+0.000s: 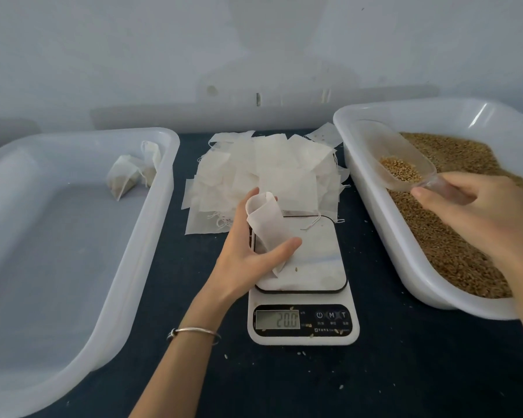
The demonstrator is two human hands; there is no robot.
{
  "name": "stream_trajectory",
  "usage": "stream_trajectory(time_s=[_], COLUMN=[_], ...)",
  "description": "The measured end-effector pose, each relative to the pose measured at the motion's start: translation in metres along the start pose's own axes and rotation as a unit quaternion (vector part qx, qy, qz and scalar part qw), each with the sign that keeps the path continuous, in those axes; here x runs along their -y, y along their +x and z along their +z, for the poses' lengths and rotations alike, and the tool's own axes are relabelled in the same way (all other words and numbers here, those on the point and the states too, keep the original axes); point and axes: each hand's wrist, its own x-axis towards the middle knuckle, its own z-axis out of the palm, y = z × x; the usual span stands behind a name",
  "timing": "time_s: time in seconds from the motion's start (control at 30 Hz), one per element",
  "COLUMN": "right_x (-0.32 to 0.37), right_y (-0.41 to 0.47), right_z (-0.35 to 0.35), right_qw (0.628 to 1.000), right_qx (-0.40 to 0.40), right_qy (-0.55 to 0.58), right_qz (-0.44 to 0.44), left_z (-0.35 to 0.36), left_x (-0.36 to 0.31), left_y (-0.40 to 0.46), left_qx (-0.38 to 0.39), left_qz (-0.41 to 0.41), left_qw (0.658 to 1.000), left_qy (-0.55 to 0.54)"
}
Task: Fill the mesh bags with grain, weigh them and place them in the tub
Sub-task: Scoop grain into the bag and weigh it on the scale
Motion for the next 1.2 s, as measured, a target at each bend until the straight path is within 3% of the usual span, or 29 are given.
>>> stream_trajectory(time_s=[0.23,0.53,0.87,1.03,1.2], right_x=[-0.003,0.006,0.016,0.013,0.019], right_y=[0.004,0.005,0.015,0.013,0.008], right_z=[-0.001,0.0,0.009,0.007,-0.012], right_qw=[0.998,0.999,0.995,0.994,0.999], right_qx=[-0.026,-0.032,0.033,0.051,0.042], right_qy=[-0.057,-0.013,-0.057,-0.051,-0.018], right_qz=[0.026,0.033,0.071,0.08,0.02], left_z=[0.0,0.001,0.013,0.013,0.011], left_x=[0.005,0.004,0.007,0.005,-0.006], left_y=[-0.007,-0.021,-0.024,-0.023,-0.015], left_qx=[0.015,0.004,-0.066,-0.074,-0.055], left_qz=[-0.033,-0.018,-0.045,-0.047,-0.014], left_qw=[0.999,0.998,0.987,0.988,0.996], left_qy=[-0.036,-0.054,-0.138,-0.124,-0.065])
